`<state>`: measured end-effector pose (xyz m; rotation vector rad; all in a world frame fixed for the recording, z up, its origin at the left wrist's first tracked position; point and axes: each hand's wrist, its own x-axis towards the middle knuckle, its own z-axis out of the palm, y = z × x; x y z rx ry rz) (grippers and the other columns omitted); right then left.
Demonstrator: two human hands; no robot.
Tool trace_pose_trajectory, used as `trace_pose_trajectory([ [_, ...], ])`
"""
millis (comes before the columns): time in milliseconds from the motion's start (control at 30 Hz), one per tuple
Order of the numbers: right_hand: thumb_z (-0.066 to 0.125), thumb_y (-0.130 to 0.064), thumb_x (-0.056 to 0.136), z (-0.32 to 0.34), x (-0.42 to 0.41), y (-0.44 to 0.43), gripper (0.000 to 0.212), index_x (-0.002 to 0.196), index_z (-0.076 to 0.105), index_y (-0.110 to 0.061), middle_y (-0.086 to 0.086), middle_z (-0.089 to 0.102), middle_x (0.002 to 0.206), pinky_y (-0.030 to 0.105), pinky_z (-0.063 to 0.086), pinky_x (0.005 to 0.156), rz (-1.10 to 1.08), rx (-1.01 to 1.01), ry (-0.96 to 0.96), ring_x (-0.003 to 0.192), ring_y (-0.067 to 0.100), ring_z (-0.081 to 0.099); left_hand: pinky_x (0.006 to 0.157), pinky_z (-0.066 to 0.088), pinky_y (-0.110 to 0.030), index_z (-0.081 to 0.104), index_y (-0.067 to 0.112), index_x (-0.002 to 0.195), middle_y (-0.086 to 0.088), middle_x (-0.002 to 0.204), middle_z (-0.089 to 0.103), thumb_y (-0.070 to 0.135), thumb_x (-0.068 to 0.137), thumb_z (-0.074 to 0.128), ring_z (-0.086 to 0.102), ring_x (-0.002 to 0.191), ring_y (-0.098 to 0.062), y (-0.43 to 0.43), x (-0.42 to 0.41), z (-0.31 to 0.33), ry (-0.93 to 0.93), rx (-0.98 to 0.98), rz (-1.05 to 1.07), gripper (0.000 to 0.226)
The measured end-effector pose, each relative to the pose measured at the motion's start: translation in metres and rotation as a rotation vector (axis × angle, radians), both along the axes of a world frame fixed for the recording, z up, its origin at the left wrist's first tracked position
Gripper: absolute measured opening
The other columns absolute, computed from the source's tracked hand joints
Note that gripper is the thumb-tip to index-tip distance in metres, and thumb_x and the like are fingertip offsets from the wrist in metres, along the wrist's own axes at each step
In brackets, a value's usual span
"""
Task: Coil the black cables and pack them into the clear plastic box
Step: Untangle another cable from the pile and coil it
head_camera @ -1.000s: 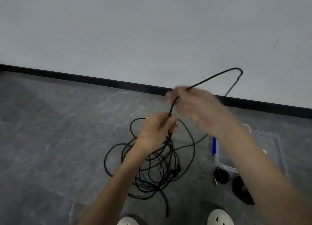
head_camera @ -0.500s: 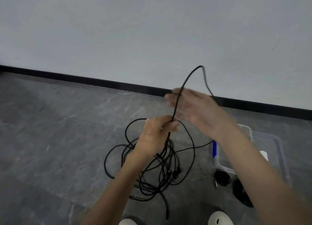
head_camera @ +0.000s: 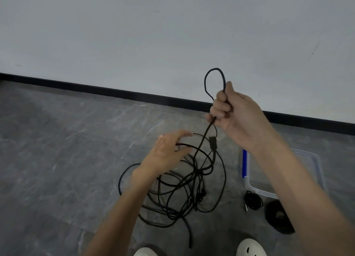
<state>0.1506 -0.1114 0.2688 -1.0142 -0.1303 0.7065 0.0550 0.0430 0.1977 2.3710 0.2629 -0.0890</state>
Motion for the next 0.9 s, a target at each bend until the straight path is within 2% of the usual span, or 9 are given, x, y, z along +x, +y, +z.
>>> trace_pose_trajectory([
  [67, 0.037, -0.037, 0.102, -0.002, 0.002, -0.001, 0.041, 0.069, 0.047, -0.016, -0.005, 0.03, 0.056, 0.027, 0.05, 0.061, 0.006, 0.035, 0.012, 0.052, 0.011, 0.032, 0.095, 0.052, -0.027, 0.059, 0.026, 0.122, 0.006, 0.122, 0.063, 0.021, 0.092, 0.064, 0.063, 0.11, -0.01, -0.002, -0.002, 0.007, 0.108, -0.293, -0.024, 0.03],
  [167, 0.036, -0.037, 0.102, -0.003, 0.002, -0.001, 0.041, 0.069, 0.046, -0.016, -0.006, 0.03, 0.056, 0.025, 0.048, 0.062, 0.01, 0.055, 0.022, 0.052, 0.01, 0.03, 0.088, 0.056, -0.028, 0.054, 0.024, 0.124, 0.007, 0.122, 0.06, 0.024, 0.096, 0.058, 0.071, 0.097, -0.018, -0.013, -0.004, 0.02, 0.309, -0.665, -0.025, 0.029],
  [267, 0.035, -0.037, 0.103, -0.003, 0.002, 0.0, 0.042, 0.068, 0.046, -0.016, -0.005, 0.029, 0.056, 0.025, 0.046, 0.061, -0.014, 0.078, 0.035, 0.051, 0.01, 0.03, 0.088, 0.056, -0.031, 0.051, 0.014, 0.131, 0.002, 0.133, 0.057, 0.032, 0.098, 0.051, 0.07, 0.099, -0.024, -0.017, -0.003, 0.02, 0.463, -0.868, 0.02, 0.038],
  [467, 0.035, -0.037, 0.103, -0.004, 0.006, 0.001, 0.043, 0.068, 0.046, -0.015, -0.005, 0.029, 0.056, 0.024, 0.046, 0.056, -0.086, 0.176, 0.104, 0.048, 0.009, 0.031, 0.094, 0.046, -0.029, 0.064, 0.032, 0.12, 0.005, 0.108, 0.068, 0.059, 0.097, 0.033, 0.06, 0.101, -0.017, -0.019, -0.003, 0.024, 0.374, -0.528, -0.085, 0.047],
  [567, 0.034, -0.037, 0.103, -0.005, 0.007, 0.001, 0.043, 0.068, 0.046, -0.015, -0.004, 0.028, 0.056, 0.024, 0.046, 0.057, -0.127, 0.171, 0.094, 0.048, 0.01, 0.031, 0.098, 0.042, -0.031, 0.065, 0.037, 0.11, -0.007, 0.121, 0.064, 0.075, 0.083, 0.018, 0.061, 0.107, -0.015, -0.023, -0.002, 0.024, 0.292, -0.411, -0.005, 0.067],
  [633, 0.034, -0.036, 0.103, -0.006, 0.009, -0.001, 0.043, 0.069, 0.046, -0.015, -0.004, 0.028, 0.056, 0.024, 0.045, 0.058, -0.168, 0.167, 0.095, 0.048, 0.01, 0.03, 0.108, 0.036, -0.045, 0.064, 0.027, 0.115, -0.013, 0.123, 0.057, 0.082, 0.076, 0.008, 0.058, 0.109, -0.014, -0.026, 0.001, 0.022, 0.218, -0.457, 0.116, 0.088],
  [700, 0.034, -0.036, 0.103, -0.006, 0.013, -0.003, 0.042, 0.069, 0.046, -0.015, -0.005, 0.028, 0.056, 0.024, 0.045, 0.058, -0.215, 0.179, 0.109, 0.048, 0.01, 0.029, 0.108, 0.032, -0.051, 0.062, 0.02, 0.119, -0.02, 0.116, 0.056, 0.074, 0.088, 0.01, 0.056, 0.11, -0.023, -0.021, 0.004, 0.022, 0.186, -0.53, 0.212, 0.081],
  [800, 0.034, -0.037, 0.104, -0.007, 0.02, -0.008, 0.043, 0.069, 0.046, -0.015, -0.005, 0.027, 0.055, 0.023, 0.044, 0.055, -0.284, 0.218, 0.152, 0.047, 0.01, 0.028, 0.101, 0.042, -0.034, 0.057, 0.029, 0.123, 0.004, 0.108, 0.062, 0.047, 0.095, 0.047, 0.057, 0.107, -0.01, -0.01, 0.0, 0.024, 0.152, -0.58, 0.113, 0.035],
  [900, 0.034, -0.037, 0.104, -0.009, 0.023, -0.01, 0.043, 0.069, 0.046, -0.015, -0.005, 0.027, 0.056, 0.023, 0.044, 0.053, -0.316, 0.228, 0.176, 0.047, 0.01, 0.027, 0.082, 0.044, -0.017, 0.057, 0.023, 0.124, 0.007, 0.107, 0.059, 0.012, 0.092, 0.061, 0.058, 0.098, -0.009, -0.002, 0.004, 0.01, 0.052, -0.296, 0.105, 0.034],
])
